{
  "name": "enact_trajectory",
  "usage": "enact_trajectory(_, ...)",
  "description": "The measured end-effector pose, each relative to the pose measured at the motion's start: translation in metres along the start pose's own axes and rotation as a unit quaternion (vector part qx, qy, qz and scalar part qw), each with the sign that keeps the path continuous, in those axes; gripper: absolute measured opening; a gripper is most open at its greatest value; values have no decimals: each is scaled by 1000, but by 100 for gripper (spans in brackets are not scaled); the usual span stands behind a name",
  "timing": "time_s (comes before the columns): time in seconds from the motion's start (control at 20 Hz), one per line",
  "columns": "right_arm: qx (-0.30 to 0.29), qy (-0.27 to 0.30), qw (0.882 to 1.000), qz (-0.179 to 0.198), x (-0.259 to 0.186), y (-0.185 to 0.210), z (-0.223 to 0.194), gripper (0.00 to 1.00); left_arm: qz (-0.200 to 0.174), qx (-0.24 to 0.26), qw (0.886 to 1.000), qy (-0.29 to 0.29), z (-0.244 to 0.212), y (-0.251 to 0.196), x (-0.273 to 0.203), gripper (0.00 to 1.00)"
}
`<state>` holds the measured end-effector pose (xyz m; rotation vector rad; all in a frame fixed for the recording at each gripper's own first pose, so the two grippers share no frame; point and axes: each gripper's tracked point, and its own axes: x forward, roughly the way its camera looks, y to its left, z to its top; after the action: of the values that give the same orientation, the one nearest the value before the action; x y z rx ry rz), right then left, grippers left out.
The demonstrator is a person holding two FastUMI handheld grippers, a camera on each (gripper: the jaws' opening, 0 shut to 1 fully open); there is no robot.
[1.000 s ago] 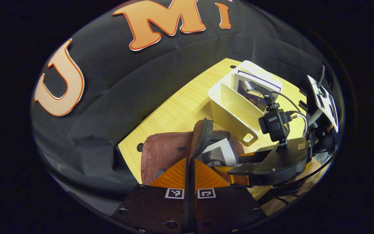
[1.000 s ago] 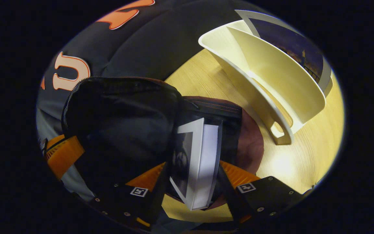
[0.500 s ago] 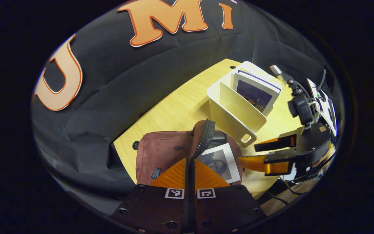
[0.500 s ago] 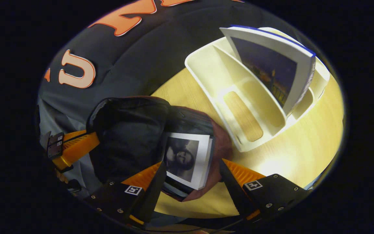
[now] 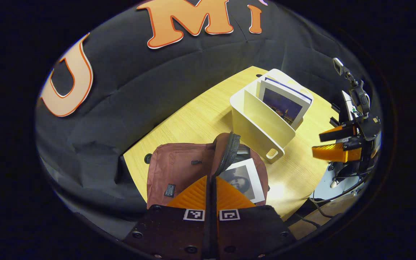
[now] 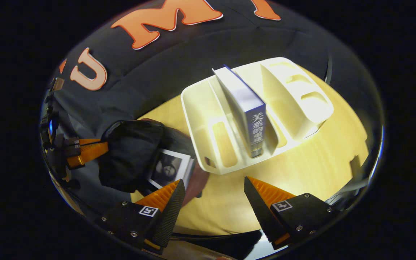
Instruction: Open the schoolbag, grab two books from the bookshelf and put them into the schoolbag.
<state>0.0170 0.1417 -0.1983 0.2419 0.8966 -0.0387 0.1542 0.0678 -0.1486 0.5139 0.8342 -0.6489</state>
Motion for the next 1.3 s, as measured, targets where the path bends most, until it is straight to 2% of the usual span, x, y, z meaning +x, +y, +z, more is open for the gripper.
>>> enact_trajectory(0.2,-65,-2,997,-40,-32,-27,29,98,-4,-7,1000,3,-5,-2,2,1)
enact_trajectory(0.4,-127,-3,990,-65,-50,-32,75,98,-2,-17,1000,4,-10,0,3,1)
enact_trajectory(0.5,-159,0,984,-75,-49,-28,100,98,-2,-18,1000,6,-9,-4,3,0)
enact_trajectory(0.65,-192,22,979,-70,-32,-11,126,98,-2,-16,1000,8,-12,-4,5,1)
enact_trajectory(0.8,-218,45,970,-99,-4,-12,151,98,-1,-21,1000,9,-14,-3,5,0)
enact_trajectory(1.1,-210,98,964,-128,49,-28,164,99,1,-28,999,16,-19,2,6,0)
enact_trajectory(1.25,-201,134,962,-127,66,-28,160,100,-1,-30,999,20,-19,3,9,0)
enact_trajectory(1.3,-188,144,964,-124,72,-28,156,93,-1,-31,999,21,-19,4,10,1)
